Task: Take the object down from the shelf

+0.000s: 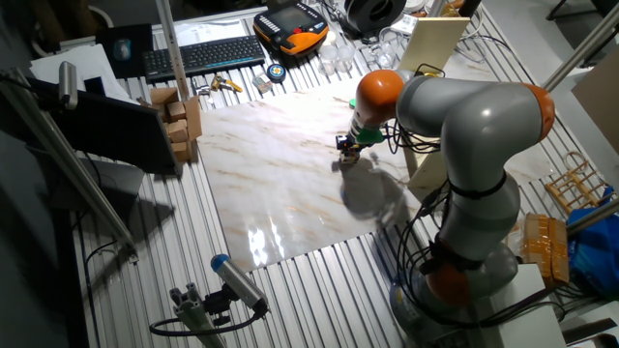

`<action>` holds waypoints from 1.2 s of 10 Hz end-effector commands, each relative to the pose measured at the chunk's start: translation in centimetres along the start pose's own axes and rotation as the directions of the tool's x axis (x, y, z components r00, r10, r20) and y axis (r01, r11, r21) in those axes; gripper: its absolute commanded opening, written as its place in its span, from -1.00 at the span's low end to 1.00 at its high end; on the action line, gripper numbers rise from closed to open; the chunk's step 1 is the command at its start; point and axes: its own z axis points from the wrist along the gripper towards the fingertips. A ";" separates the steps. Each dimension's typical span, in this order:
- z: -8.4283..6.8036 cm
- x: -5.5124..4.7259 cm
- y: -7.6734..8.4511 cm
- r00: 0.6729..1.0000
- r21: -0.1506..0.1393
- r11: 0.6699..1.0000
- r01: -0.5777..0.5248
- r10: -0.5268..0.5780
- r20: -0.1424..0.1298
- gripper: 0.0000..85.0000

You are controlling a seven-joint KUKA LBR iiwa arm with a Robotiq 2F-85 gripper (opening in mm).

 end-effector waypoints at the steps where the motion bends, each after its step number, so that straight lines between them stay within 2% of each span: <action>1: 0.0 0.0 0.0 1.000 -0.001 1.000 -0.005 0.005 0.006 -0.60; 5: 0.0 0.1 0.1 1.000 -0.010 1.000 -0.008 0.009 0.023 -0.60; 6: 0.0 0.1 0.1 1.000 -0.006 1.000 -0.008 0.008 0.027 -0.20; 9: -0.2 0.1 0.2 1.000 -0.002 1.000 -0.003 0.003 0.026 -0.20; 10: -0.2 0.0 0.2 1.000 -0.002 1.000 -0.003 0.003 0.023 0.20; 12: -0.2 0.0 0.2 1.000 -0.002 1.000 -0.003 0.003 0.010 0.20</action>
